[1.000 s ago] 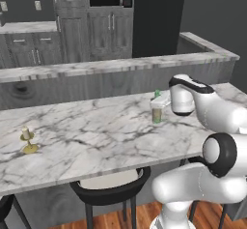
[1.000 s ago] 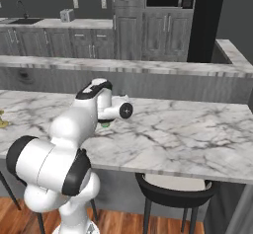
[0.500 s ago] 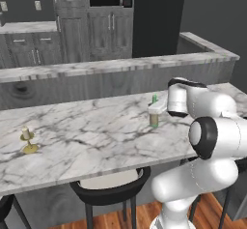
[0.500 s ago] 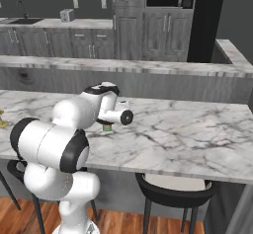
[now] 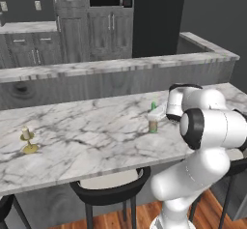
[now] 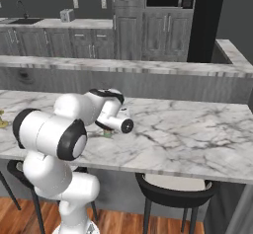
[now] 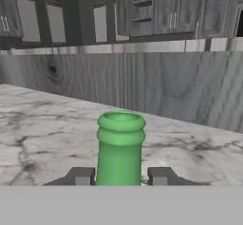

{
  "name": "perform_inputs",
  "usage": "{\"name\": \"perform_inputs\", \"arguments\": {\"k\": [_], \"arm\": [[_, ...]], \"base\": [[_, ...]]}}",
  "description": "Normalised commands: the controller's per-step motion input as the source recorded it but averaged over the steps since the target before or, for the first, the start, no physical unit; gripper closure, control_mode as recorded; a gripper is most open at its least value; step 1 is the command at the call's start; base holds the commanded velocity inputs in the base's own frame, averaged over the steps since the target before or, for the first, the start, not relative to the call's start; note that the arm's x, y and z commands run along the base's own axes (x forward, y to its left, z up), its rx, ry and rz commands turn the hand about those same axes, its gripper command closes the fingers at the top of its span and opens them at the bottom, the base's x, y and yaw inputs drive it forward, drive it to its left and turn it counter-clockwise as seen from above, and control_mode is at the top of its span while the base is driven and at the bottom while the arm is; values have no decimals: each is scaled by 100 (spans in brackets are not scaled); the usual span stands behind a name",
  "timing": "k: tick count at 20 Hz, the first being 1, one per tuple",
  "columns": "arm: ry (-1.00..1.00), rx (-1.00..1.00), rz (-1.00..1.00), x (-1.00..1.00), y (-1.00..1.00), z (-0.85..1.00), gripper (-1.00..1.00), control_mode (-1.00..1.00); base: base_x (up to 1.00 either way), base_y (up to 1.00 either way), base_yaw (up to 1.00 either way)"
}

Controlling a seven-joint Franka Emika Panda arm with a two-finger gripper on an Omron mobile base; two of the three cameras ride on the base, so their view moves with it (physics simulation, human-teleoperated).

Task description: Get the candle and the beer from the cabinet and move them to the dining counter.

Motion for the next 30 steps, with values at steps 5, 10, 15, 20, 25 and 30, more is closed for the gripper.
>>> {"name": "perform_inputs", "arguments": {"k": [5,10,15,20,25,30], "arm": [[0,0,0,1,0,-16,100,-100],[-1,0,0,12,0,-20,100,-100],[-7,0,0,37,0,-22,100,-100],[-2,0,0,4,0,-12,100,-100],[-6,0,0,0,0,-4,100,-100],[-18,0,0,0,0,0,100,-100]], "base": [[0,0,0],[0,0,0],[0,0,0],[0,0,0],[0,0,0],[0,0,0]]}}
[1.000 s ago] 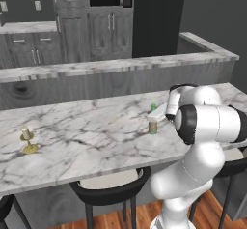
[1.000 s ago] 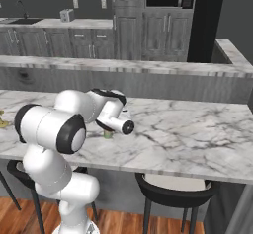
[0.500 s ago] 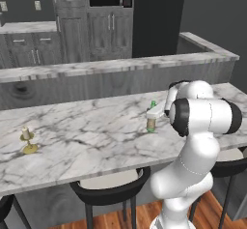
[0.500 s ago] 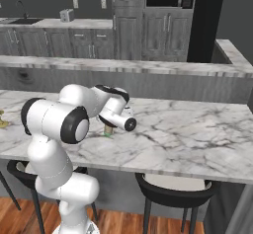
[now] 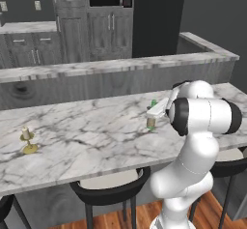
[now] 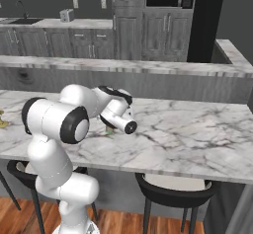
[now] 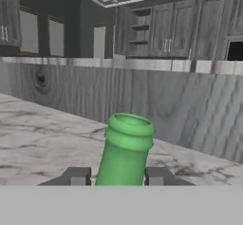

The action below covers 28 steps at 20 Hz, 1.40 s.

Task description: Get the candle and the beer from the cabinet and move them to the dining counter.

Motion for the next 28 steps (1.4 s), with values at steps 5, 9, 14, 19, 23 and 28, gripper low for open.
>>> {"name": "perform_inputs", "arguments": {"k": [5,9,14,19,23,28], "arm": [[-4,0,0,0,0,0,100,-100],[0,0,0,0,2,-1,100,-100],[12,0,0,8,9,0,100,-100],[18,0,0,15,10,0,100,-100],[2,0,0,0,0,0,100,-100],[0,0,0,0,0,0,-100,-100]], "base": [[0,0,0],[0,0,0],[0,0,0],[0,0,0],[0,0,0],[0,0,0]]}}
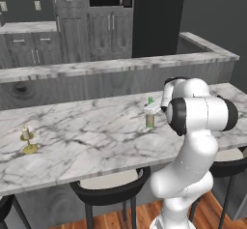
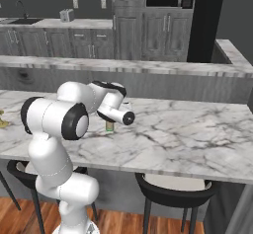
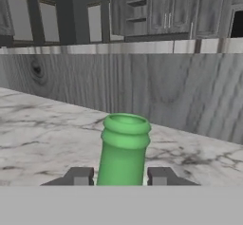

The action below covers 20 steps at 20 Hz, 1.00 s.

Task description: Get the candle and the beer from the cabinet and move them to the dining counter.

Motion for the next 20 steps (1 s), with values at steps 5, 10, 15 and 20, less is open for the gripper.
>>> {"name": "perform_inputs", "arguments": {"k": [5,10,15,20], "arm": [[0,0,0,0,0,0,-100,-100],[0,0,0,-1,0,0,-100,-100],[0,0,-3,-2,-1,4,-100,-100],[0,0,-3,-4,0,32,-100,-100]], "base": [[0,0,0],[0,0,0],[0,0,0],[0,0,0]]}}
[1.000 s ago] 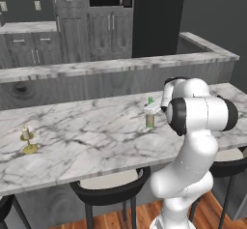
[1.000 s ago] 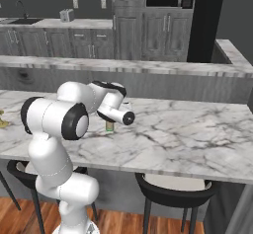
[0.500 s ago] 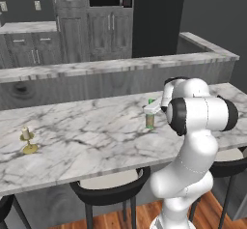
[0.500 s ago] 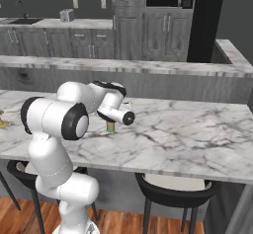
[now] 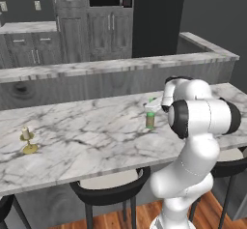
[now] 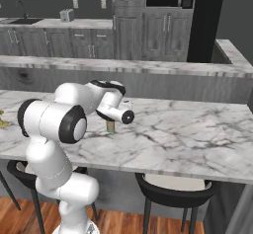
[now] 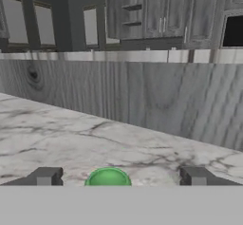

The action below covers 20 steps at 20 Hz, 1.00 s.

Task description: Get the candle and the beer from the cabinet and move them to the dining counter.

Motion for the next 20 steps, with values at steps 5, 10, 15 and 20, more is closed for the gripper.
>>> {"name": "perform_inputs", "arguments": {"k": [5,10,15,20], "arm": [[0,0,0,-13,-1,46,-100,-100],[3,0,0,-25,0,59,-100,-100],[7,0,-3,-56,0,63,-100,-100],[2,0,-3,-94,-1,59,-100,-100]], "base": [[0,0,0],[0,0,0],[0,0,0],[0,0,0]]}}
